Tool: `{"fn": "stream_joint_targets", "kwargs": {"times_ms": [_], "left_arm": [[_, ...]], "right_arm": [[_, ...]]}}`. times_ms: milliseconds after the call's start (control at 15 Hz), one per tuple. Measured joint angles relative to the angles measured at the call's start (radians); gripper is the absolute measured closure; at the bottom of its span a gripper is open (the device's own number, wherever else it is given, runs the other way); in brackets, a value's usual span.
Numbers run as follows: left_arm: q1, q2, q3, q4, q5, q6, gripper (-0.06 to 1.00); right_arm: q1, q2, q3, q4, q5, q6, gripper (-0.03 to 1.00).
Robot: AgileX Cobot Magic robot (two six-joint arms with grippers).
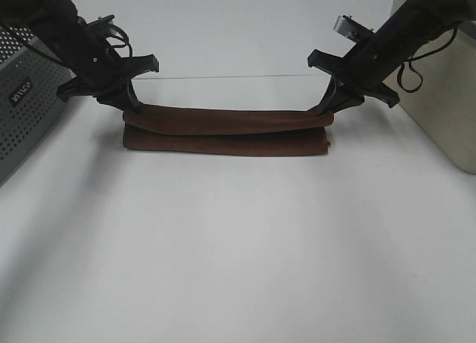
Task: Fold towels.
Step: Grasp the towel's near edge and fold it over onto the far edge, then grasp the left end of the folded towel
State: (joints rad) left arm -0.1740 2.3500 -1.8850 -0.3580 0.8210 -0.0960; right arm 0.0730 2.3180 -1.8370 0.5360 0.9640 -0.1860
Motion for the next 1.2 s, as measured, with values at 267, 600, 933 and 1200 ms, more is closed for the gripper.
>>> {"fn": "stream_joint_targets", "kwargs": {"times_ms": [267,600,933,1200], "left_arm": [[0.0,0.032,0.0,0.005,0.008,-0.026,0.56],[0.0,0.034,-0.002,0.068,0.023,-0.03,0.12],[-0.002,0.055,-0.006,0.077,0.026,-0.017,0.11],[-0.017,0.061,-0.006,0.061,-0.051,0.011,0.2]], "right_arm": [[0.0,0.0,0.0,0.005,-0.009,0.0,0.76],[0.0,0.0,0.0,0.005,0.011,0.001,0.06],[0.0,0.0,0.0,-0.019,0.026,0.017,0.03],[0.0,0.0,0.0,-0.034,0.026,0.017,0.03]]}}
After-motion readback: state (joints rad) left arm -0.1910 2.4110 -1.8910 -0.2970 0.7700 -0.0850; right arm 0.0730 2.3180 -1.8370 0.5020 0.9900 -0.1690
